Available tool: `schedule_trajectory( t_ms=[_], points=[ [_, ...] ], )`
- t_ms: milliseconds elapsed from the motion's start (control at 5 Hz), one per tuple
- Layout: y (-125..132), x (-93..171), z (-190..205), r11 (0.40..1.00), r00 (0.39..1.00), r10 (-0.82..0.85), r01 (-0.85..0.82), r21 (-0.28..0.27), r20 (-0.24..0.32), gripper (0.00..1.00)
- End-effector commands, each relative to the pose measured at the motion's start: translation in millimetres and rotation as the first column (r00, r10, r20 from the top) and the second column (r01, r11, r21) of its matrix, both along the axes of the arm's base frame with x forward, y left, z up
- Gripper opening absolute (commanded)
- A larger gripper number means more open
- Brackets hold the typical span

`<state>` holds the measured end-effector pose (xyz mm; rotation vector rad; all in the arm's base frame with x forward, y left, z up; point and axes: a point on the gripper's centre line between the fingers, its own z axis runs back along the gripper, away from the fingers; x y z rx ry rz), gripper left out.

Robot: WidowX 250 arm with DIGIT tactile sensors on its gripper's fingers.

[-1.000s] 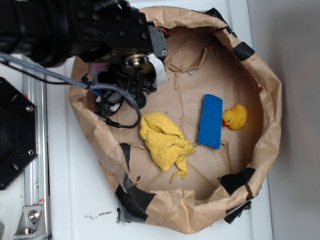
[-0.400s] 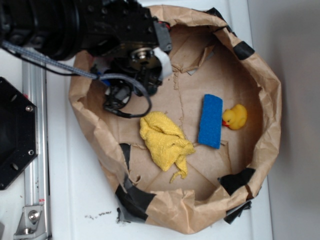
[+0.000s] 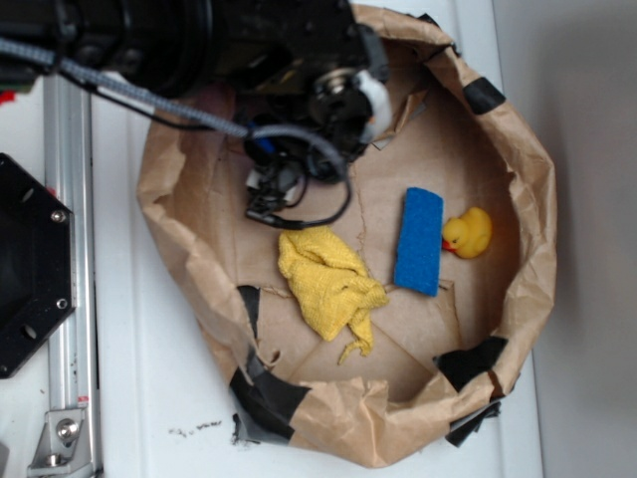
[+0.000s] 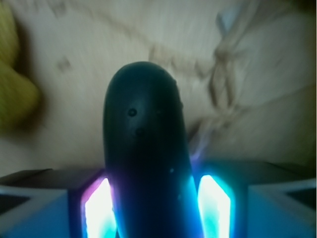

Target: Grab the plastic pickle.

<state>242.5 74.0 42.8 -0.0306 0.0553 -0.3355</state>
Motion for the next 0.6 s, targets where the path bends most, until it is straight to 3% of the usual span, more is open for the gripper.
schedule_trajectory(
  t_ms=[0, 200, 400],
  points=[
    [-24.7, 38.2, 117.3, 0.982, 0.969, 0.185, -0.173, -0.079, 0.167, 0.0],
    [-28.7, 32.7, 123.6, 0.963, 0.951, 0.27, -0.263, -0.063, 0.151, 0.0],
    [-31.0, 31.5, 119.6, 0.938, 0.926, 0.342, -0.346, -0.001, 0.159, 0.0]
  ],
)
